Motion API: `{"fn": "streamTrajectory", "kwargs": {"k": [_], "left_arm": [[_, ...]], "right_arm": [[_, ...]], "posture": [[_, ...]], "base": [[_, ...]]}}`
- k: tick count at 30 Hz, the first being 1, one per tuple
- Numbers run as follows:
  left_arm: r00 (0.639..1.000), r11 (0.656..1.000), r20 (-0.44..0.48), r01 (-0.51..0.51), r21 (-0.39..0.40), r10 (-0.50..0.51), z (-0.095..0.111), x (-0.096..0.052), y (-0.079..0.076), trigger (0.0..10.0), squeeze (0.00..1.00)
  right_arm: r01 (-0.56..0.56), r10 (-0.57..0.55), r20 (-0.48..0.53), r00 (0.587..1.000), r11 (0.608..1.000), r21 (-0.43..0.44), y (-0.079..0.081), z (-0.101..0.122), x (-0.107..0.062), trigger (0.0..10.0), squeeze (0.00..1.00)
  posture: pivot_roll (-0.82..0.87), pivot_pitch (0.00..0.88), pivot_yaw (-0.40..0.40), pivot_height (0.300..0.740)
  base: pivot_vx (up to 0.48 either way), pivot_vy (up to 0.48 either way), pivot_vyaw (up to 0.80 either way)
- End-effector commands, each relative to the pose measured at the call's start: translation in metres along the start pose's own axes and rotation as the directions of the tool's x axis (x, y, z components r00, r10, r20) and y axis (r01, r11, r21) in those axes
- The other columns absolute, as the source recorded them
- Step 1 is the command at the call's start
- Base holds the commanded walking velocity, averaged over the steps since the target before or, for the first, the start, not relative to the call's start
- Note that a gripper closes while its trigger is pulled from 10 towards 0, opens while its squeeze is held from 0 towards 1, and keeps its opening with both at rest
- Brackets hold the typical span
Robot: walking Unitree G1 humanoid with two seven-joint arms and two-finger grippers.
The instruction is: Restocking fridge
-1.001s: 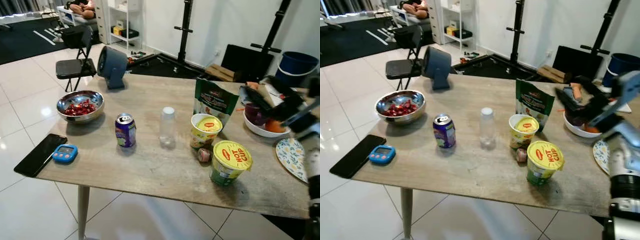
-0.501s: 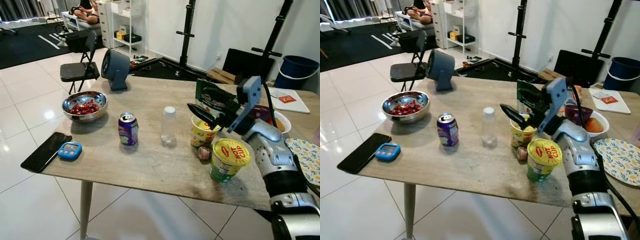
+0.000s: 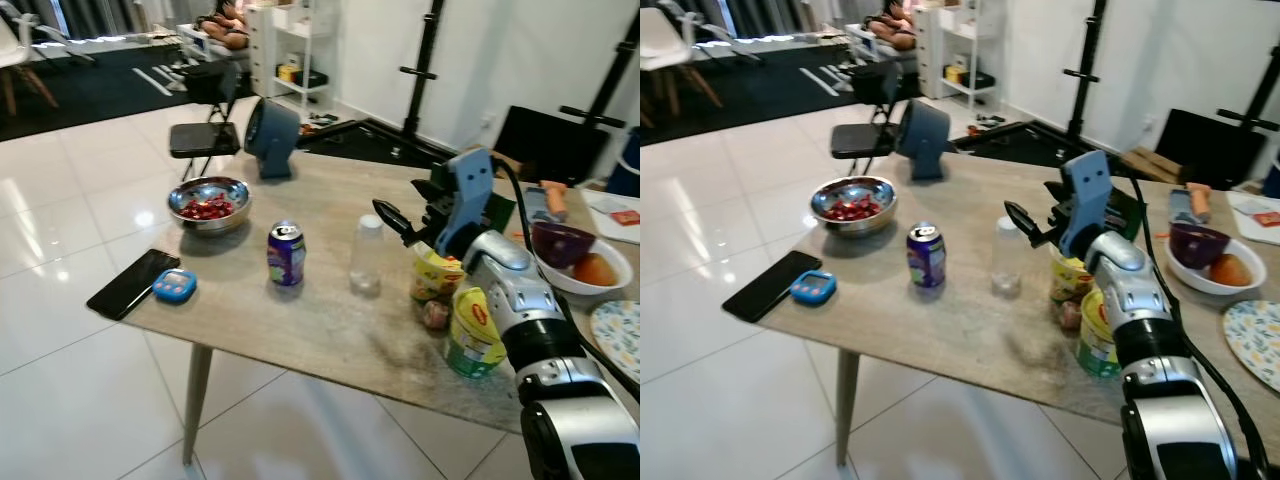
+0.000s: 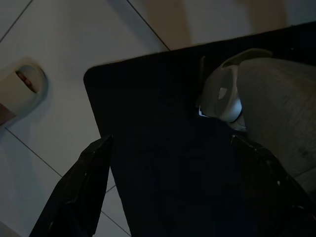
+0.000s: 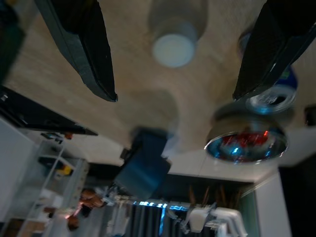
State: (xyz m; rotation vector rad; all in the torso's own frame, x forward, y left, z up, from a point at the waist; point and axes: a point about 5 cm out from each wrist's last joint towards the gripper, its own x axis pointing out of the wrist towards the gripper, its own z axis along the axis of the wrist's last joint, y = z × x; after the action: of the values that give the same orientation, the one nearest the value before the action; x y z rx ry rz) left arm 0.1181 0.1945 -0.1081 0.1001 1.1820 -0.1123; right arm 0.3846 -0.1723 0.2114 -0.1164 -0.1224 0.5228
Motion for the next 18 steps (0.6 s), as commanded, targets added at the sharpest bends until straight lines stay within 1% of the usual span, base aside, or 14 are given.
{"fn": "streamTrajectory", "kwargs": {"k": [1, 2, 3, 4, 5, 12, 18], "left_arm": [[1.000, 1.000, -0.016, 0.019, 0.015, -0.018, -0.0040, 0.0004, -0.0062, 10.0, 0.00], [1.000, 1.000, -0.018, 0.020, 0.017, -0.020, -0.0043, 0.0005, -0.0066, 10.0, 0.00], [1.000, 1.000, -0.018, 0.020, 0.017, -0.020, -0.0043, 0.0005, -0.0066, 10.0, 0.00], [1.000, 0.999, -0.020, 0.024, 0.025, -0.024, -0.0047, 0.0005, -0.0076, 10.0, 0.00], [1.000, 0.999, -0.020, 0.024, 0.025, -0.024, -0.0047, 0.0005, -0.0076, 10.0, 0.00], [0.999, 0.999, -0.019, 0.028, 0.030, -0.027, -0.0044, 0.0007, -0.0089, 10.0, 0.00], [1.000, 0.999, -0.014, 0.028, 0.033, -0.028, -0.0023, 0.0011, -0.0096, 10.0, 0.00]], "right_arm": [[0.032, -0.032, -0.030, 0.999, 0.999, -0.021, -0.0029, -0.0045, -0.0002, 10.0, 0.00], [0.056, -0.056, -0.037, 0.998, 0.998, -0.021, -0.0040, -0.0059, 0.0006, 10.0, 0.00], [0.056, -0.056, -0.037, 0.998, 0.998, -0.021, -0.0040, -0.0059, 0.0006, 10.0, 0.00], [0.100, -0.100, -0.043, 0.994, 0.995, 0.004, -0.0062, -0.0083, 0.0013, 10.0, 0.00], [0.100, -0.100, -0.043, 0.994, 0.995, 0.004, -0.0062, -0.0083, 0.0013, 10.0, 0.00], [0.103, -0.102, -0.052, 0.993, 0.995, 0.011, -0.0027, -0.0106, 0.0041, 10.0, 0.00], [0.127, -0.127, -0.049, 0.991, 0.992, -0.008, -0.0021, -0.0092, 0.0077, 10.0, 0.00]], "posture": [[-0.01, 0.000, -0.034, 0.740], [-0.01, 0.000, -0.033, 0.740], [-0.01, 0.000, -0.033, 0.740], [-0.01, 0.000, -0.033, 0.740], [-0.01, 0.000, -0.033, 0.740], [-0.02, 0.000, -0.034, 0.740], [-0.02, 0.000, -0.032, 0.740]], "base": [[0.000, 0.000, 0.00], [0.000, 0.000, 0.00], [0.000, 0.000, 0.00], [0.000, 0.000, 0.49], [0.000, 0.000, 0.49], [0.000, 0.000, 0.78], [0.000, 0.000, 0.77]]}}
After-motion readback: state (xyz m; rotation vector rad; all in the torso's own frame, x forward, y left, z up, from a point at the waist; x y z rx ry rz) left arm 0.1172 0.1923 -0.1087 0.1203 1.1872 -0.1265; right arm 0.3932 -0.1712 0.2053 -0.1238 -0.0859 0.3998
